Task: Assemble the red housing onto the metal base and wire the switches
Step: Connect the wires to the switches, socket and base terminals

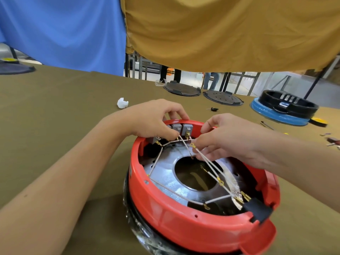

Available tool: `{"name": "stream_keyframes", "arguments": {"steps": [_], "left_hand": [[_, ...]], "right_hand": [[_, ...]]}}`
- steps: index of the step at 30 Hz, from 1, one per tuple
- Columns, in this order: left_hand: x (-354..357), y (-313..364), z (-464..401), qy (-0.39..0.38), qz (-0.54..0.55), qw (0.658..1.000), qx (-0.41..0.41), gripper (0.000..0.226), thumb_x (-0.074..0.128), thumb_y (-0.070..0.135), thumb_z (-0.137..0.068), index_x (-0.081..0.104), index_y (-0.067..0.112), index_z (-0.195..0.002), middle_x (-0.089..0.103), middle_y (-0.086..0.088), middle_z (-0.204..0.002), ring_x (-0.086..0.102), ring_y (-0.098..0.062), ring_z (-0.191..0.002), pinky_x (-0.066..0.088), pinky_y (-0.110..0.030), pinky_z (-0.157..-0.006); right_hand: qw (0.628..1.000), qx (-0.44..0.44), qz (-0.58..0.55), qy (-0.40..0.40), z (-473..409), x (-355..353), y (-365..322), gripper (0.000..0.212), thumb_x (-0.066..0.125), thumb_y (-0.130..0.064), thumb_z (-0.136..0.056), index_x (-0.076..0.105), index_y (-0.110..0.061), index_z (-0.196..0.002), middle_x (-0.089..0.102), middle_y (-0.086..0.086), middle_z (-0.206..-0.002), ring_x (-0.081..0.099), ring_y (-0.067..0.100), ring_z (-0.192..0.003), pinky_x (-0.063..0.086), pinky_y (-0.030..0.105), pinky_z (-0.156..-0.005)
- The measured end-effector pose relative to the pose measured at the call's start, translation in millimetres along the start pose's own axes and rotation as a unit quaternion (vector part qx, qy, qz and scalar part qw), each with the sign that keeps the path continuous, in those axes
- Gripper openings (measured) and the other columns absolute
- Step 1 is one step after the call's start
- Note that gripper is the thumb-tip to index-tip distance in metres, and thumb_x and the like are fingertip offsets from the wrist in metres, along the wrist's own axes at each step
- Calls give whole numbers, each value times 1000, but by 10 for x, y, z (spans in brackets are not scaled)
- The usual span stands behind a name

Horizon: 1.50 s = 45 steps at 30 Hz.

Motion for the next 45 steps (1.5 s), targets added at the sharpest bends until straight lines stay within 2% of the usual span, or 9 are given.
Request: {"name": "stream_keyframes", "arguments": {"steps": [12, 16, 19, 23, 29, 36, 40, 43, 45], "left_hand": [[11, 23, 20, -12, 2, 1000, -4, 41, 74, 29, -83, 59, 41, -119, 64, 13, -109, 68, -10, -91, 61, -41, -78], [-5, 15, 17, -6, -12, 1000, -10, 40, 74, 30, -82, 58, 40, -118, 63, 15, -108, 66, -5, -92, 59, -36, -85], [-7, 24, 10, -1, -28, 1000, -5, 38, 73, 30, -82, 61, 40, -116, 63, 16, -103, 66, -10, -92, 58, -38, -84], [-17, 39, 19, 10, -35, 999, 6, 36, 73, 30, -80, 62, 38, -113, 62, 13, -97, 69, -18, -82, 60, -42, -74], [-54, 41, 29, 24, -39, 999, -1, 35, 74, 38, -74, 63, 39, -107, 65, 18, -90, 65, -4, -81, 58, -35, -79], [-67, -14, 32, -2, -34, 999, -28, 40, 71, 40, -72, 62, 28, -109, 69, 8, -102, 72, -16, -84, 60, -41, -79], [-51, -33, 66, -31, 17, 999, -39, 35, 69, 41, -73, 68, 27, -105, 74, 8, -88, 72, -10, -79, 61, -35, -76], [-43, -57, 82, -41, 59, 996, -49, 33, 65, 37, -71, 71, 25, -101, 76, 5, -84, 73, -19, -83, 59, -36, -77], [-40, -57, 81, -44, 69, 996, -48, 32, 63, 34, -72, 72, 25, -101, 76, 2, -85, 73, -26, -87, 58, -37, -78]], "right_hand": [[1000, -15, 9, 12, -61, -87, -12, 20, 71, -3, -86, 56, -3, -99, 75, 17, -78, 71, 21, -60, 55, 23, -53], [986, -106, 107, 78, -118, -214, -184, 13, 67, -8, -87, 59, -13, -97, 75, 8, -77, 71, 15, -61, 56, 23, -55], [943, -216, 225, 118, -179, -235, -367, 10, 70, -19, -85, 65, -23, -94, 71, -3, -87, 68, 10, -76, 58, 30, -72], [888, -291, 353, 46, -309, -44, -454, 28, 70, -25, -85, 67, -25, -113, 65, -11, -109, 59, 5, -102, 47, 17, -84], [909, -279, 306, -53, -412, 28, -399, 32, 72, -23, -86, 67, -29, -117, 71, -14, -108, 67, 0, -96, 54, 32, -91], [838, -352, 416, -27, -344, 87, -506, 50, 71, -33, -83, 53, -26, -130, 62, -11, -114, 60, 2, -102, 51, 23, -86], [793, -425, 436, -12, -181, 113, -565, 29, 72, -25, -82, 59, -26, -107, 54, -7, -104, 50, 3, -95, 42, 18, -82], [763, -431, 482, -9, -117, 204, -543, 3, 70, -26, -85, 72, -23, -86, 52, -4, -93, 45, 11, -91, 39, 28, -82], [769, -413, 487, 6, -134, 222, -535, 20, 67, -37, -88, 74, -21, -78, 49, -3, -87, 41, 11, -88, 37, 29, -78]]}}
Point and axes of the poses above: each hand's wrist, its own z-axis away from the middle knuckle, its own x-axis out of the palm, y = z × x, the point moved 7 cm from there along -z, towards the middle knuckle
